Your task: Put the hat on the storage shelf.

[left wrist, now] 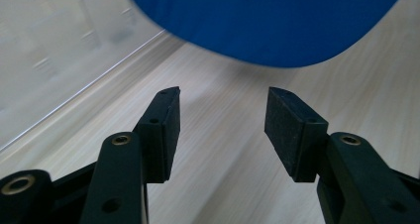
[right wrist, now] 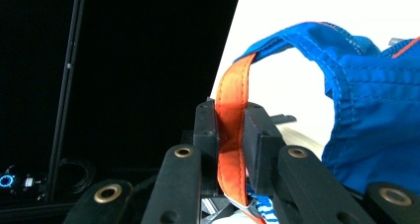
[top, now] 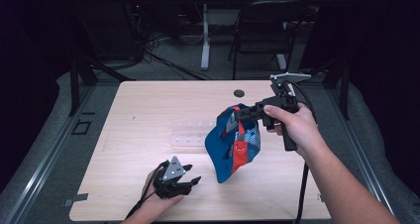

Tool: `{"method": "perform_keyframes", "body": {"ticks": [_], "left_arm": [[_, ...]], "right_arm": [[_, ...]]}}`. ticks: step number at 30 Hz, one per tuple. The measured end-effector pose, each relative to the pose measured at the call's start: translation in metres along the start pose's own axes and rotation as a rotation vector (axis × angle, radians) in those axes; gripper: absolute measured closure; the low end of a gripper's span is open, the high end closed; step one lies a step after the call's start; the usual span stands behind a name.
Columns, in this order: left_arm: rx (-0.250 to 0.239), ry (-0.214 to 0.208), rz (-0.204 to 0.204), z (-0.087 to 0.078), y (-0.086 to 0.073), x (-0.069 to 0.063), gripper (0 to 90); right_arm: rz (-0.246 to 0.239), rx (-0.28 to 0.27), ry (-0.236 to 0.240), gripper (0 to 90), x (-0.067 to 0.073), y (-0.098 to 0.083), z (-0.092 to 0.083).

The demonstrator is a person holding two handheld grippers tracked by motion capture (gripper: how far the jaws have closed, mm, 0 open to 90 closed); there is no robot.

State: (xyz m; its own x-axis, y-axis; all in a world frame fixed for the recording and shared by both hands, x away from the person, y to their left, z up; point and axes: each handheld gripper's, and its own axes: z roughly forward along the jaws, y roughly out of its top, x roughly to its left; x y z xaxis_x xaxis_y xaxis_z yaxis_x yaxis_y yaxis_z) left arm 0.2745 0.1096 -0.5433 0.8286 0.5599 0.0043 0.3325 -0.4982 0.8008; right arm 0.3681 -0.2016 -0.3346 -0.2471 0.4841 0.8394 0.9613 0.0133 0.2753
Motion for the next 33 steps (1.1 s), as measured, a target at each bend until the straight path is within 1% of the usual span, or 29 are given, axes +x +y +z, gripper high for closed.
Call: {"method": "perform_keyframes", "body": {"ticks": [2,6,9,11,14,17,18,19,20,22,23,25,26,28,29,30,31,32,33], "left_arm": [[-0.013,-0.024,0.005,0.004,0.006,-0.007,48.8],[-0.044,-0.056,0.026,0.01,0.016,-0.02,49.2],[-0.048,-0.07,0.041,0.015,0.02,-0.028,49.1],[-0.047,-0.071,0.048,0.018,0.021,-0.031,49.1],[-0.045,-0.08,0.047,0.023,0.023,-0.034,49.9],[-0.048,-0.091,0.055,0.026,0.024,-0.039,49.9],[-0.048,-0.091,0.055,0.026,0.024,-0.039,50.2],[-0.05,-0.075,0.073,0.026,0.025,-0.042,51.5],[-0.051,-0.071,0.077,0.026,0.025,-0.042,52.7],[-0.054,-0.068,0.077,0.026,0.025,-0.042,55.7],[-0.052,-0.059,0.07,0.025,0.026,-0.041,57.6],[-0.046,-0.058,0.068,0.025,0.026,-0.04,61.8],[-0.046,-0.06,0.068,0.024,0.025,-0.038,65.6],[-0.053,-0.056,0.067,0.021,0.023,-0.037,69.9],[-0.053,-0.056,0.068,0.02,0.023,-0.036,73.5],[-0.056,-0.044,0.072,0.018,0.022,-0.036,74.9],[-0.056,-0.044,0.072,0.018,0.022,-0.036,77.5],[-0.053,-0.036,0.079,0.015,0.021,-0.035,77.5],[-0.056,-0.021,0.09,0.012,0.02,-0.036,81.9]], "right_arm": [[-0.004,-0.001,0.0,78.2,0.0,0.001,0.001],[-0.007,-0.004,-0.001,78.2,0.001,0.003,0.001],[-0.006,-0.007,0.0,78.2,0.001,0.004,0.002],[-0.008,-0.005,0.0,78.2,0.001,0.004,0.003],[-0.01,-0.007,-0.004,78.2,0.001,0.004,0.003],[-0.013,-0.011,0.001,78.2,0.002,0.004,0.003],[-0.013,-0.011,0.001,78.2,0.002,0.004,0.003],[-0.012,-0.014,0.001,78.2,0.002,0.004,0.003],[-0.014,-0.017,0.002,78.2,0.003,0.004,0.003],[-0.015,-0.01,0.001,78.2,0.003,0.004,0.003],[-0.015,-0.01,0.001,78.2,0.003,0.004,0.004],[-0.016,-0.009,0.001,78.2,0.003,0.004,0.004],[-0.018,-0.005,-0.003,78.2,0.003,0.004,0.005],[-0.018,-0.001,-0.004,78.2,0.004,0.004,0.005],[-0.016,-0.003,-0.004,78.2,0.004,0.004,0.005],[-0.017,-0.003,-0.003,78.2,0.004,0.004,0.005],[-0.017,-0.003,-0.003,78.2,0.004,0.004,0.005],[-0.018,-0.004,-0.001,78.2,0.004,0.004,0.005],[-0.022,-0.003,-0.003,78.2,0.006,0.004,0.006]]}}
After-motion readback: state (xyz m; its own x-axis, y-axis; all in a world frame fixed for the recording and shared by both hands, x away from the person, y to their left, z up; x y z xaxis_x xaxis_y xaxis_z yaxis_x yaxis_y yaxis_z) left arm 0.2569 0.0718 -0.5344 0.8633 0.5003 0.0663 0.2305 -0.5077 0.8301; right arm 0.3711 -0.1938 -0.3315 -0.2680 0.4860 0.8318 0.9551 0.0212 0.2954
